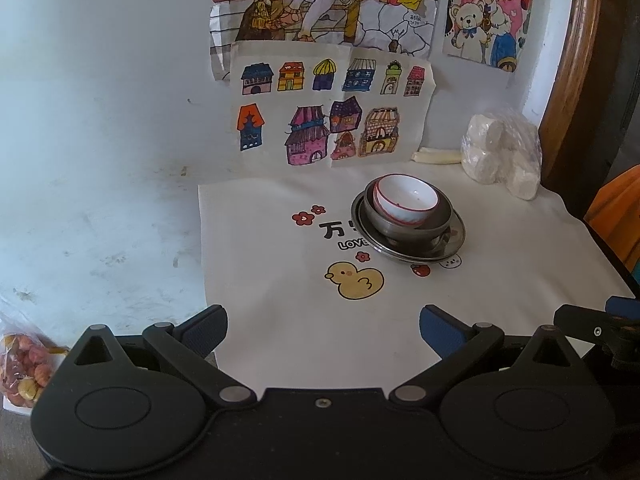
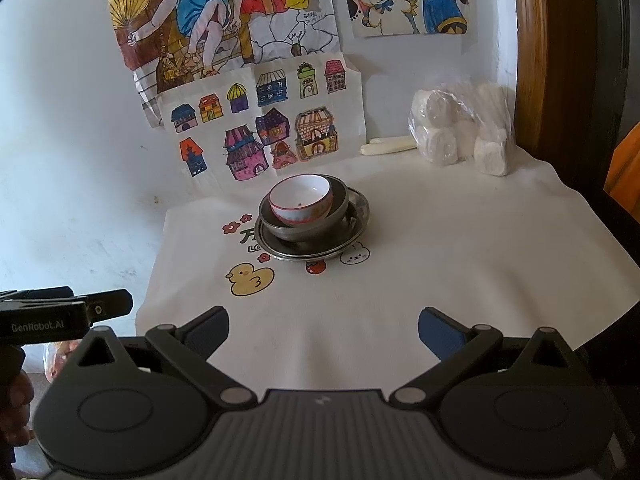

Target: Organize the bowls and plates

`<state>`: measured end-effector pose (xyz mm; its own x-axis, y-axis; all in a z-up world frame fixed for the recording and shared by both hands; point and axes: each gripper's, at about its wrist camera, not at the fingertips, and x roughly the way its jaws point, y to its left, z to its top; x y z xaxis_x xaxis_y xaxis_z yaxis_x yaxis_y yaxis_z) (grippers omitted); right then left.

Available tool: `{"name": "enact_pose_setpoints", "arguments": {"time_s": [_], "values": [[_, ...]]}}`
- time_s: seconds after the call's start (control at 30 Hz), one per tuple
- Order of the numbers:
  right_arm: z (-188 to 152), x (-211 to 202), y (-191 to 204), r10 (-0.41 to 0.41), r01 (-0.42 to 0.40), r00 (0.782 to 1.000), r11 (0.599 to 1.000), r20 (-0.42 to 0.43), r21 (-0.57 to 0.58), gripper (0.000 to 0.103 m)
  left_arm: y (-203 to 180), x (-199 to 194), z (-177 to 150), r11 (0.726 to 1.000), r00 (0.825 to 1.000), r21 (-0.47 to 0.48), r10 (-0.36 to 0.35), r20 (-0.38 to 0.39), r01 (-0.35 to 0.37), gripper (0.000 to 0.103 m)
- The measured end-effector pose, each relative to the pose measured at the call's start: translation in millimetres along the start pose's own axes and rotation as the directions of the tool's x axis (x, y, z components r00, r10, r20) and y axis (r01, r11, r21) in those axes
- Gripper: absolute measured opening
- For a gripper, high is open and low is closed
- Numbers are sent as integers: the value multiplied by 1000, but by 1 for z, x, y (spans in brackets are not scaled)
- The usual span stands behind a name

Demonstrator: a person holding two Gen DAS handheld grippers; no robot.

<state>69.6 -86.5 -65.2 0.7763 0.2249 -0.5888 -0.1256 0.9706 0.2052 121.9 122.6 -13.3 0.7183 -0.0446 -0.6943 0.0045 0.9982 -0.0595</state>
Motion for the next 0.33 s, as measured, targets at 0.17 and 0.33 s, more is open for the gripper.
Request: {"name": "enact_pose_setpoints", "arguments": {"time_s": [0.17, 0.33], "values": [[3, 5, -3, -2, 2, 1000, 1000, -7, 4, 103, -2, 6, 3, 1000, 1000, 6, -1, 0, 1, 102], [8, 12, -9, -3, 3, 1000, 1000, -13, 10, 103, -6, 15, 8, 1000, 1000, 10, 1, -9, -1, 102]]}}
